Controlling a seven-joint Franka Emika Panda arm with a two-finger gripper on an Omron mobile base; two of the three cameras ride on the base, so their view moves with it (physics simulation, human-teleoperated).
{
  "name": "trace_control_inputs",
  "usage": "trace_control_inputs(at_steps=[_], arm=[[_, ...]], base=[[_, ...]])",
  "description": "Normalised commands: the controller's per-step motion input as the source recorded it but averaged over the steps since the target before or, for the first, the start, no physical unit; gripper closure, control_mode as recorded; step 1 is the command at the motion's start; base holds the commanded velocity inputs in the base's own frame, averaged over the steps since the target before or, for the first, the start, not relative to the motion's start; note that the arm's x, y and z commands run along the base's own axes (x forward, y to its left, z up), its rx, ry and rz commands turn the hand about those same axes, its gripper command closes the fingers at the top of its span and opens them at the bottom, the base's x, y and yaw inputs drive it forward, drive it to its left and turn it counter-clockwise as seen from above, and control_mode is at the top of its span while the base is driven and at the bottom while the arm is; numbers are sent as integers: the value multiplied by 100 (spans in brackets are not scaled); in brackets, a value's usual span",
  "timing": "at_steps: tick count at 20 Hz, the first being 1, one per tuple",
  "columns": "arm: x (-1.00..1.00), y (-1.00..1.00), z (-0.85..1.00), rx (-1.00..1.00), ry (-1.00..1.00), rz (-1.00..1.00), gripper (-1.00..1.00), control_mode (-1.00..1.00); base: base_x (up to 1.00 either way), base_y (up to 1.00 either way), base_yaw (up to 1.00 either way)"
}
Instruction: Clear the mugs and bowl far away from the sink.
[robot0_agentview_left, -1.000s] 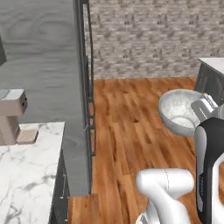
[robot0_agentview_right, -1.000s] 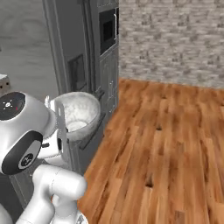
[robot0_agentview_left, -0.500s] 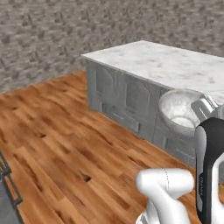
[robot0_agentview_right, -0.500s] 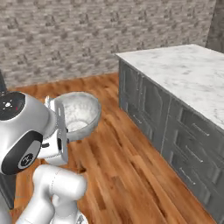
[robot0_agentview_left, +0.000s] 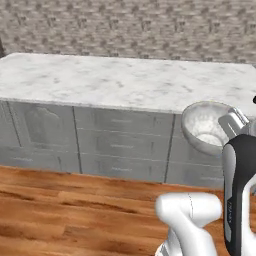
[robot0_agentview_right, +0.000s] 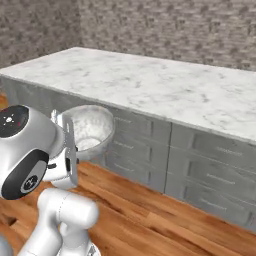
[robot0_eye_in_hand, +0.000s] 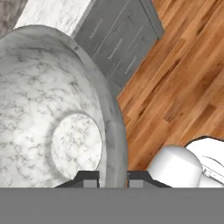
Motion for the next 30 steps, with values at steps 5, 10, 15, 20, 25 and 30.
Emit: trace_control_inputs(at_steps=[5, 10, 15, 20, 25, 30], arm=[[0, 0, 0, 0, 0, 0, 100, 100], [0, 0, 0, 0, 0, 0, 100, 100], [0, 0, 0, 0, 0, 0, 100, 100], [0, 0, 0, 0, 0, 0, 100, 100], [0, 0, 0, 0, 0, 0, 100, 100], [0, 0, 0, 0, 0, 0, 100, 100]], base=[[13, 8, -95], [100, 64, -41], [100, 11, -12], [100, -26, 0], [100, -44, 8], [97, -32, 14]])
